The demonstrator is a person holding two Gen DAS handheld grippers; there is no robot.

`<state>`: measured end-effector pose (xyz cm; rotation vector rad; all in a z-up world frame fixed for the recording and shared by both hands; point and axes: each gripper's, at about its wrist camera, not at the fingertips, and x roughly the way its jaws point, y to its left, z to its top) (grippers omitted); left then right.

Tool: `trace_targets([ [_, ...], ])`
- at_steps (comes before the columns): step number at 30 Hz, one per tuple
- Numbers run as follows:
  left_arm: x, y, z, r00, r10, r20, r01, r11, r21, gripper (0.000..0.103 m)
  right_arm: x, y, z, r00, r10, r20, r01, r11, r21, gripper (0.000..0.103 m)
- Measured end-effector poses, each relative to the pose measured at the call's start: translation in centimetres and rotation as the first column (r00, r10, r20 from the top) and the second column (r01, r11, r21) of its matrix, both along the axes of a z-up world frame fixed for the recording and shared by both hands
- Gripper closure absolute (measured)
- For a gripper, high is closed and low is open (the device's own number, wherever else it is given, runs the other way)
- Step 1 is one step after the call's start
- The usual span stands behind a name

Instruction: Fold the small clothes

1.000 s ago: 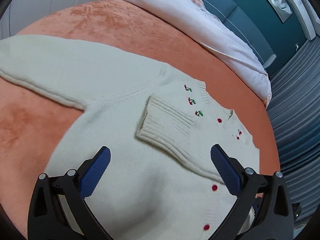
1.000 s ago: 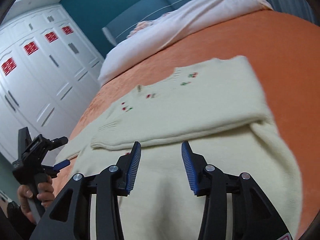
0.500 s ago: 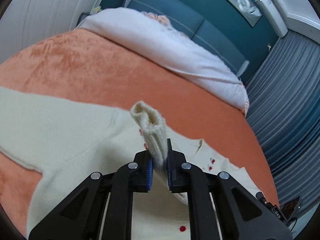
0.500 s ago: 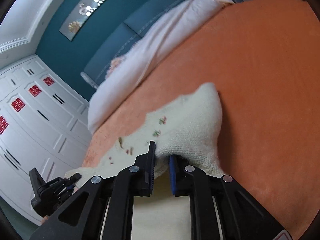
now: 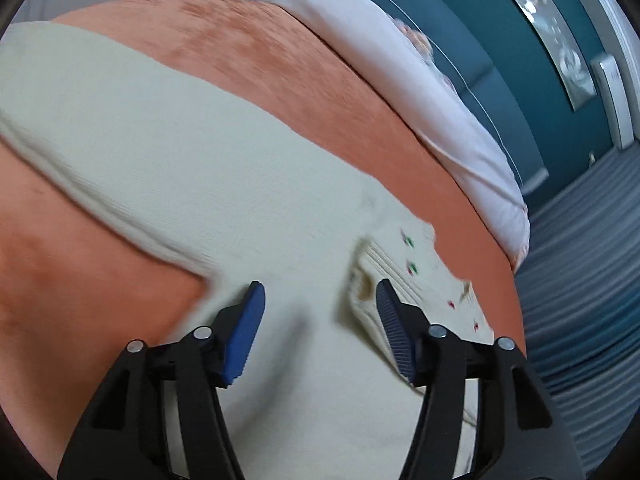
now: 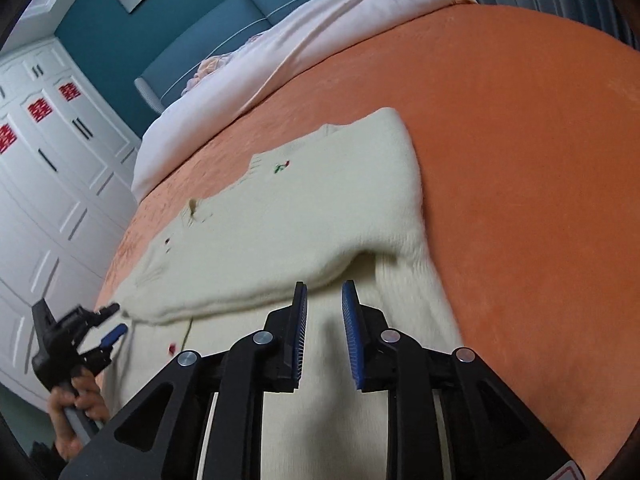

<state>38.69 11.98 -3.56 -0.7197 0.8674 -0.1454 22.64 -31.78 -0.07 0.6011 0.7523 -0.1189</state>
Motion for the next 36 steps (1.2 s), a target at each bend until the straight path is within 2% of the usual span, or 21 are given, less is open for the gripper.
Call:
trace_targets([
  [2,-0.5,6.2,0.3,0.992,0.126,-0.025,-0.125,0.992,0.019,0.04,-3.1,2.1,0.6,0.999,0.045,0.017,-0.045,0.999,-0.026,0.071],
  [4,-0.9,12.0,0.5,0.964,0.263,-0.045,-0.26,0.964,0.061,0.037,-6.7,4.4,0.7,0.995,0.097,0.035,-0.096,0.994,-0.048,0.063],
  [6,-1.3,17.5,0.5,0.916,0.397,-0.055,-0.393,0.917,0.066,0.036,-9.8,7.2,0.9,0.989,0.145,0.036,-0.142,0.987,-0.078,0.058],
  [8,-1.8,22.1,0.1,0.849,0.524,-0.076,-0.519,0.852,0.074,0.034,-11.9,9.7,0.6,0.983,0.185,0.016,-0.184,0.98,-0.082,0.053],
  [10,-1.8,25.1,-0.8,0.801,0.592,-0.09,-0.589,0.806,0.058,0.035,-13.7,11.8,-0.1,0.976,0.219,-0.013,-0.219,0.974,-0.052,0.052],
  [12,-1.4,26.4,-1.0,0.787,0.611,-0.09,-0.609,0.792,0.044,0.047,-14.5,13.4,-0.8,0.969,0.245,-0.042,-0.246,0.969,-0.035,0.049],
  [13,-0.9,26.3,-0.9,0.791,0.605,-0.087,-0.603,0.796,0.058,0.059,-14.8,14.3,-0.9,0.968,0.245,-0.049,-0.248,0.967,-0.056,0.044],
  [14,-0.1,26.1,-0.7,0.806,0.584,-0.093,-0.58,0.811,0.075,0.07,-15.0,14.9,-0.8,0.968,0.246,-0.049,-0.25,0.965,-0.084,0.04],
  [15,0.9,25.8,-0.7,0.824,0.556,-0.112,-0.55,0.831,0.08,0.095,-15.0,15.4,-0.7,0.966,0.252,-0.052,-0.257,0.96,-0.113,0.038],
  [17,1.7,25.1,1.0,0.835,0.545,-0.084,-0.541,0.839,0.067,0.095,-15.2,16.0,-0.8,0.961,0.267,-0.067,-0.274,0.95,-0.149,0.035],
  [18,1.6,24.4,2.3,0.849,0.527,-0.043,-0.525,0.85,0.044,0.095,-15.1,16.0,-0.8,0.96,0.269,-0.069,-0.277,0.948,-0.154,0.035],
  [20,2.0,21.3,6.8,0.892,0.448,0.066,-0.449,0.893,0.012,0.096,-15.3,15.9,-1.1,0.96,0.271,-0.065,-0.278,0.949,-0.146,0.034],
  [22,2.3,15.8,12.1,0.932,0.303,0.197,-0.314,0.949,0.023,0.096,-15.6,15.6,-1.2,0.961,0.271,-0.054,-0.276,0.951,-0.139,0.034],
  [23,2.2,12.3,14.7,0.941,0.214,0.263,-0.233,0.972,0.041,0.096,-16.0,15.6,-1.4,0.961,0.272,-0.048,-0.276,0.951,-0.14,0.034],
  [25,1.3,4.4,19.1,0.931,0.018,0.365,-0.049,0.996,0.075,0.096,-16.1,15.6,-1.5,0.961,0.274,-0.035,-0.277,0.949,-0.15,0.032],
  [27,0.1,-3.8,20.9,0.907,-0.165,0.387,0.147,0.986,0.077,0.094,-16.5,15.7,-1.5,0.962,0.273,-0.027,-0.274,0.949,-0.157,0.031],
  [28,-0.4,-7.4,20.7,0.899,-0.239,0.368,0.228,0.971,0.073,0.09,-16.5,15.6,-1.6,0.963,0.27,-0.019,-0.269,0.95,-0.155,0.031],
  [29,-0.9,-11.2,19.5,0.891,-0.311,0.331,0.307,0.949,0.066,0.068,-16.5,15.5,-1.6,0.964,0.267,-0.012,-0.266,0.953,-0.147,0.031],
  [31,-2.2,-17.4,15.3,0.892,-0.401,0.207,0.391,0.916,0.088,0.029,-16.5,15.0,-1.6,0.965,0.263,-0.002,-0.262,0.958,-0.122,0.031],
  [34,-4.9,-21.2,8.5,0.9,-0.432,0.063,0.425,0.899,0.103,0.031,-16.3,14.0,-1.3,0.967,0.255,0.008,-0.254,0.965,-0.065,0.032],
  [36,-6.0,-20.1,5.1,0.926,-0.378,0.004,0.377,0.924,0.062,0.031,-16.4,12.7,-0.9,0.975,0.221,0.016,-0.22,0.975,-0.029,0.032],
])
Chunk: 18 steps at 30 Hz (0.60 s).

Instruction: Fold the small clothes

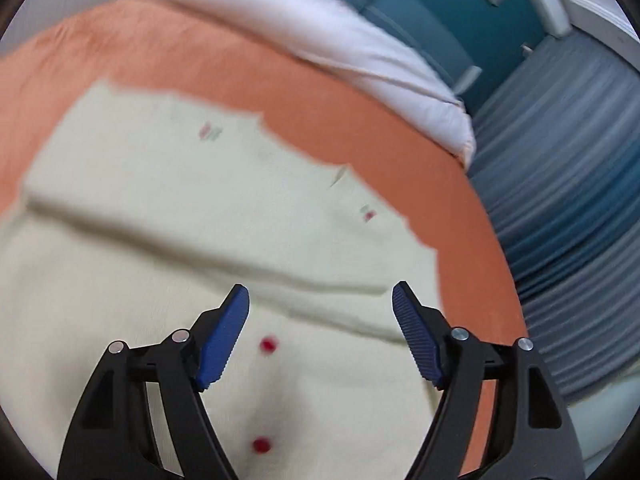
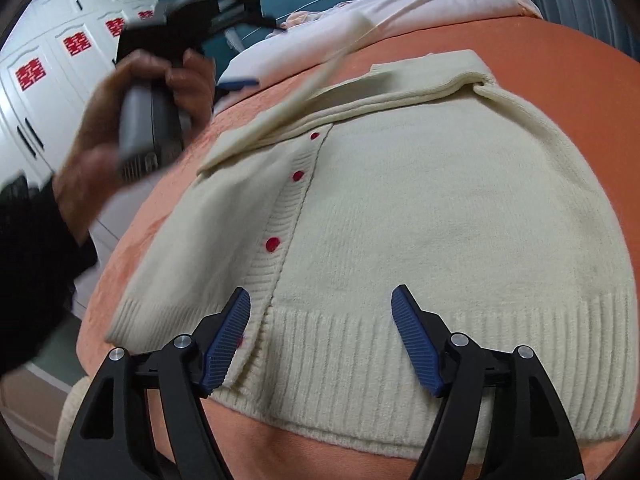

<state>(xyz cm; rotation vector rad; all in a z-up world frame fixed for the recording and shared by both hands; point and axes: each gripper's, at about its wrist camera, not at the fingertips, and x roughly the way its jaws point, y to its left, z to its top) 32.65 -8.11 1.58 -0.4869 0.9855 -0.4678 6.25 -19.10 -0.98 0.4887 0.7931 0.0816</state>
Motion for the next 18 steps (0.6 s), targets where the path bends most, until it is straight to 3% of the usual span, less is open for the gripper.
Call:
trace_targets([
  [3,0.3,4.9,-2.5,0.99,0.128,-0.067,-0.128,0.992,-0.008,0.031,0.3,-2.7,1.1,0.998,-0.056,0.01,0.055,0.998,0.029,0.031],
  [6,1.3,9.6,-2.4,0.972,0.23,-0.05,-0.23,0.973,0.013,0.031,2.8,-5.5,2.6,0.997,-0.063,0.042,0.063,0.998,0.012,0.031],
  [9,3.8,13.5,-2.5,0.95,0.303,-0.081,-0.304,0.953,0.0,0.031,7.8,-7.8,4.0,0.995,-0.083,0.062,0.086,0.995,-0.04,0.031],
  [13,6.1,17.7,-4.2,0.899,0.401,-0.174,-0.418,0.906,-0.069,0.031,15.6,-9.8,4.6,0.988,-0.125,0.095,0.13,0.99,-0.05,0.031],
  [15,6.5,19.0,-5.6,0.877,0.42,-0.232,-0.454,0.884,-0.114,0.033,20.0,-10.6,3.7,0.985,-0.16,0.063,0.164,0.984,-0.074,0.031],
  [18,6.4,19.9,-5.9,0.861,0.445,-0.246,-0.489,0.858,-0.156,0.036,24.7,-11.6,1.2,0.976,-0.215,-0.022,0.214,0.976,-0.042,0.031],
])
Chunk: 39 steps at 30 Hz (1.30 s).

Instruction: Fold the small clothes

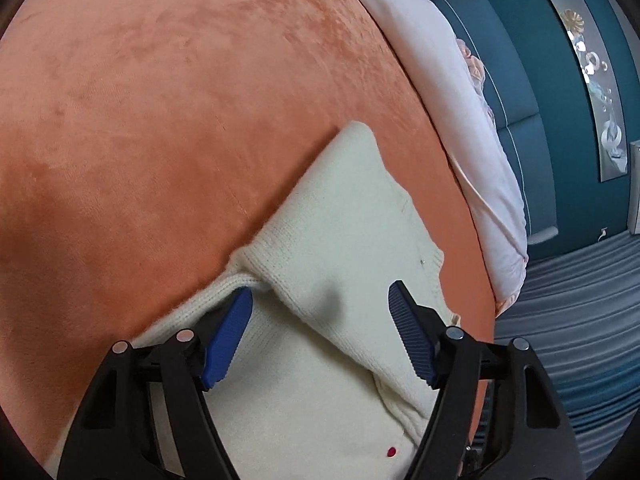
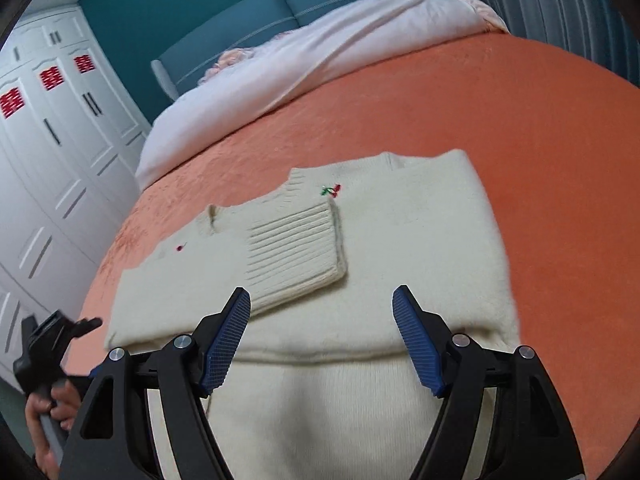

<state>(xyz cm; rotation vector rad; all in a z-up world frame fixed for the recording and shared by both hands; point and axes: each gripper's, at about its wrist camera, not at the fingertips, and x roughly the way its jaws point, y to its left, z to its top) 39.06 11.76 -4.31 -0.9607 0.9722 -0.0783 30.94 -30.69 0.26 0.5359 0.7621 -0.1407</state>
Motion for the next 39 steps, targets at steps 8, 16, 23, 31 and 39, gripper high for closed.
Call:
trace_targets([
  [8,-0.2,1.1,1.3,0.994,0.043,0.103,-0.045,0.999,0.02,0.094,3.3,0.6,-1.9,0.999,-0.047,-0.017,0.049,0.988,0.147,0.092],
  [16,0.7,0.7,0.7,0.998,0.008,0.061,-0.02,0.981,0.194,0.094,-1.3,4.0,7.7,0.945,0.044,0.324,-0.059,0.998,0.035,0.094],
  [23,0.4,0.9,-0.1,0.998,-0.033,0.061,0.018,0.971,0.24,0.093,-0.4,2.1,-0.9,0.997,0.013,0.074,-0.023,0.991,0.132,0.095],
  [31,0.2,0.3,-0.2,0.994,-0.071,0.08,0.043,0.949,0.314,0.092,0.4,3.0,-3.4,0.999,0.052,-0.014,-0.052,0.998,0.044,0.096],
  [39,0.2,-0.4,0.6,0.993,-0.109,0.05,0.082,0.922,0.379,0.091,0.7,4.4,-4.1,0.996,0.071,-0.051,-0.072,0.997,-0.023,0.095],
])
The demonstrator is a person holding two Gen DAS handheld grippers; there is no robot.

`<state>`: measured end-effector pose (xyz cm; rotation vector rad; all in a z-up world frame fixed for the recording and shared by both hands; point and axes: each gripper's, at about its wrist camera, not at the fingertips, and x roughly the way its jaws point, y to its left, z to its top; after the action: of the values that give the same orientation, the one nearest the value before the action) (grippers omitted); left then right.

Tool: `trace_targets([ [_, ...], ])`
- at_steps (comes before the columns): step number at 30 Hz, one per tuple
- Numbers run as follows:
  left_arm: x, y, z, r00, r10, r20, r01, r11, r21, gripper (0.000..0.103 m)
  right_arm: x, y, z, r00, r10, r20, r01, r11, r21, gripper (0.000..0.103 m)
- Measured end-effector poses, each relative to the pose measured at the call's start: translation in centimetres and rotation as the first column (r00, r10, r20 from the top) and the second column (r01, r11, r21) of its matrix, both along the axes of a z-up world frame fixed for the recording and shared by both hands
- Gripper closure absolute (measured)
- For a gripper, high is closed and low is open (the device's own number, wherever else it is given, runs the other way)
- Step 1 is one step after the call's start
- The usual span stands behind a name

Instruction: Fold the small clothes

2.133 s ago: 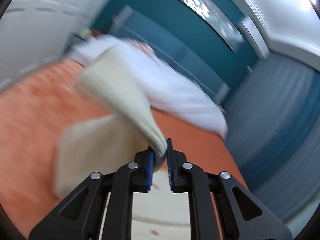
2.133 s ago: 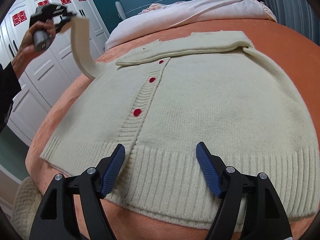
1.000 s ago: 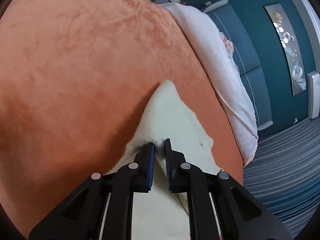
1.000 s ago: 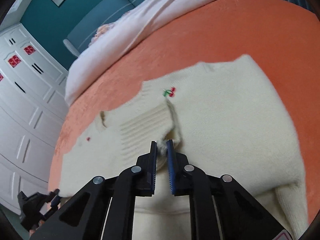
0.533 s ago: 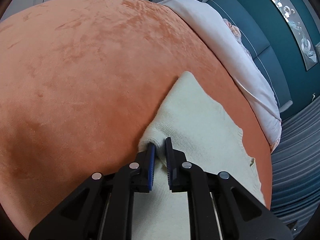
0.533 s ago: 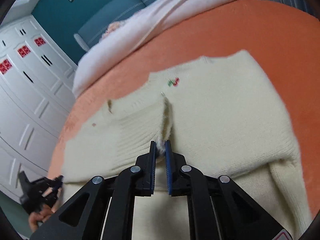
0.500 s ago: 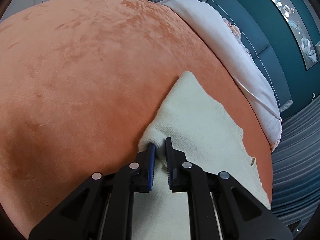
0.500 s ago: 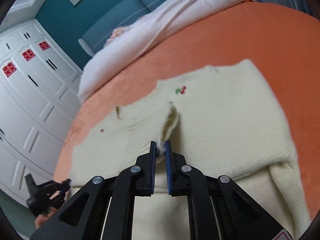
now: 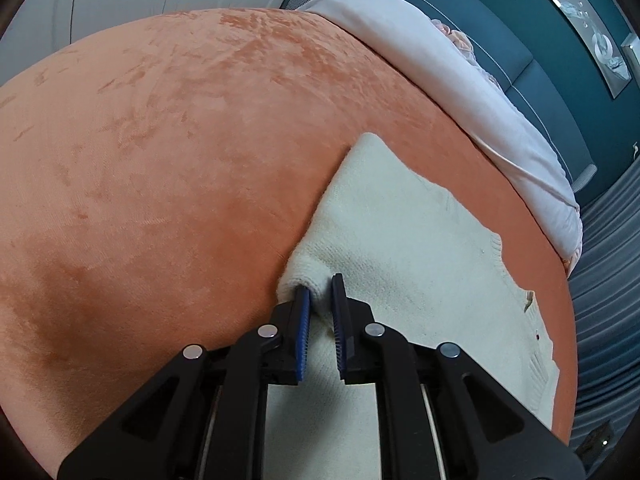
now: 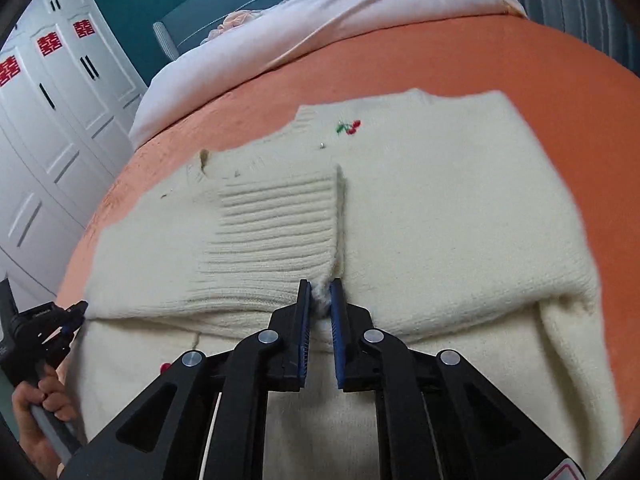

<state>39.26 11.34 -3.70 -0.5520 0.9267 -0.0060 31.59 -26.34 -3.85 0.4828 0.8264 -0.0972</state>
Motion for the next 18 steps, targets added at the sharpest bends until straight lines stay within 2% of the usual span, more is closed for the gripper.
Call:
trace_targets([
  [1,-0.3,0.1,0.4,1.0,-0.009,-0.01,0.009,1.0,-0.003,0.089,-0.1,-0.4,0.8,1.0,-0.011,0.0,0.011,1.0,0.015,0.093],
  [4,-2.9,1.5,1.9,1.0,0.002,-0.026,-0.002,1.0,-0.003,0.059,-2.0,-0.9,4.0,0.998,-0.054,0.023,0.053,0.998,0.033,0.085],
  [6,-5.8,2.9,2.4,0.999,-0.025,-0.027,0.024,1.0,-0.014,0.053,-5.7,-1.5,6.1,0.996,-0.061,0.057,0.061,0.998,0.006,0.08],
  [8,-9.5,4.6,2.4,0.997,-0.055,-0.053,0.054,0.998,-0.017,0.043,-10.2,-2.1,7.4,0.995,-0.083,0.053,0.085,0.995,-0.044,0.054],
  [10,-13.8,6.5,1.9,0.994,-0.059,-0.092,0.056,0.998,-0.042,0.036,-15.4,-2.8,7.3,0.996,-0.087,0.027,0.089,0.995,-0.047,0.045],
  [12,-18.0,8.2,0.9,0.989,-0.065,-0.131,0.052,0.994,-0.101,0.034,-20.7,-3.4,6.1,0.994,-0.099,-0.039,0.098,0.995,-0.033,0.045],
  [13,-20.0,8.7,0.8,0.99,-0.079,-0.12,0.062,0.988,-0.138,0.034,-23.1,-3.7,5.3,0.992,-0.101,-0.075,0.1,0.995,-0.013,0.045],
  [15,-23.0,8.9,1.1,0.991,-0.093,-0.096,0.079,0.987,-0.138,0.031,-27.5,-3.7,3.5,0.985,-0.097,-0.143,0.104,0.994,0.042,0.045],
  [17,-24.8,8.3,1.1,0.989,-0.111,-0.096,0.095,0.982,-0.162,0.02,-30.5,-3.3,1.9,0.98,-0.083,-0.182,0.1,0.991,0.09,0.045],
  [18,-25.2,8.0,0.9,0.988,-0.113,-0.101,0.095,0.98,-0.176,0.018,-31.6,-3.0,1.2,0.978,-0.079,-0.195,0.102,0.989,0.11,0.045],
])
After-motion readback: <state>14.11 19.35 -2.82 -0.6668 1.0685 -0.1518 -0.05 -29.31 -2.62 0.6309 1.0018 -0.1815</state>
